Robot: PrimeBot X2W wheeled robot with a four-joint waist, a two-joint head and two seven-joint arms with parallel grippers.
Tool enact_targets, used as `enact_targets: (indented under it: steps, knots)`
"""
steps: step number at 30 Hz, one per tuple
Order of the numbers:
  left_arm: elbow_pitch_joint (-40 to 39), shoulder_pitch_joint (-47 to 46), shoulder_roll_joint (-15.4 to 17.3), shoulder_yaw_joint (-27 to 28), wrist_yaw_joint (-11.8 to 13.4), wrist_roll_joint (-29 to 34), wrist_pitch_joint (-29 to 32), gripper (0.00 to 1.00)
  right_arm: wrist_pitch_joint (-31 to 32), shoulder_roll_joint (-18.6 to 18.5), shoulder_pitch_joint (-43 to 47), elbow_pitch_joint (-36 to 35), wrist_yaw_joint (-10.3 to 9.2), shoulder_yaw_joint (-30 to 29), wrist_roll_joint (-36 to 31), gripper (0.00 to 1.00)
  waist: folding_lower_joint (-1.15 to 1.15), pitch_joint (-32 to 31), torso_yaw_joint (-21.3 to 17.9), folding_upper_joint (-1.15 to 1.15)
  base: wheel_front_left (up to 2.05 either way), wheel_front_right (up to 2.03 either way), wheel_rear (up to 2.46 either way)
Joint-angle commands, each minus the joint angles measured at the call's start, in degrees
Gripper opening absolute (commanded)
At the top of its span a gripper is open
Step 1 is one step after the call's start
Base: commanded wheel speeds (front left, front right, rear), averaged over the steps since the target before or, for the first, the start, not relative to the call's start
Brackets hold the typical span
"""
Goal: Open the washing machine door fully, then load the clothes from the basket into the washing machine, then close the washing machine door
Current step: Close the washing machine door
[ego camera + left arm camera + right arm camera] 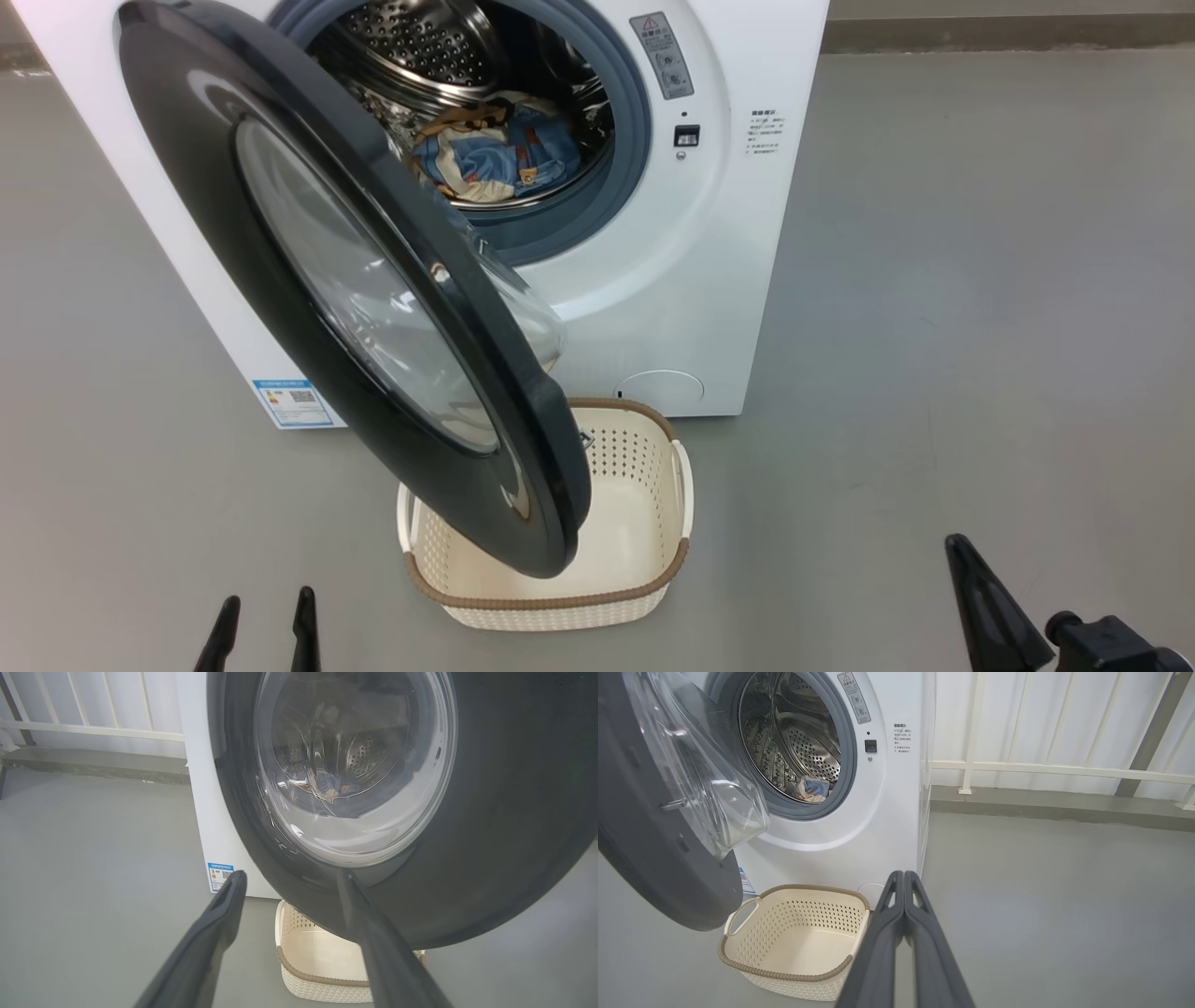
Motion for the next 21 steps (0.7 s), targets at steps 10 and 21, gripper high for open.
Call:
enact_targets:
  steps: [10, 21]
  knots:
    - [-1.34, -1.41, 0.65, 1.04, -0.14, 0.87, -0.38, 1.0, -0.28, -0.71, -10.02, -9.21, 0.09, 10.42, 0.8, 0.0, 0.0, -0.1, 0.66, 0.0, 0.0, 0.0, 0.0]
    - [-1.07, -2.12, 0.9, -0.55, -0.14, 0.46, -0.38, 1.0, -0.28, 0.4, -21.39, -16.51, 0.09, 26.72, 4.32, 0.0, 0.0, 0.21, 2.44, 0.0, 0.0, 0.0, 0.0]
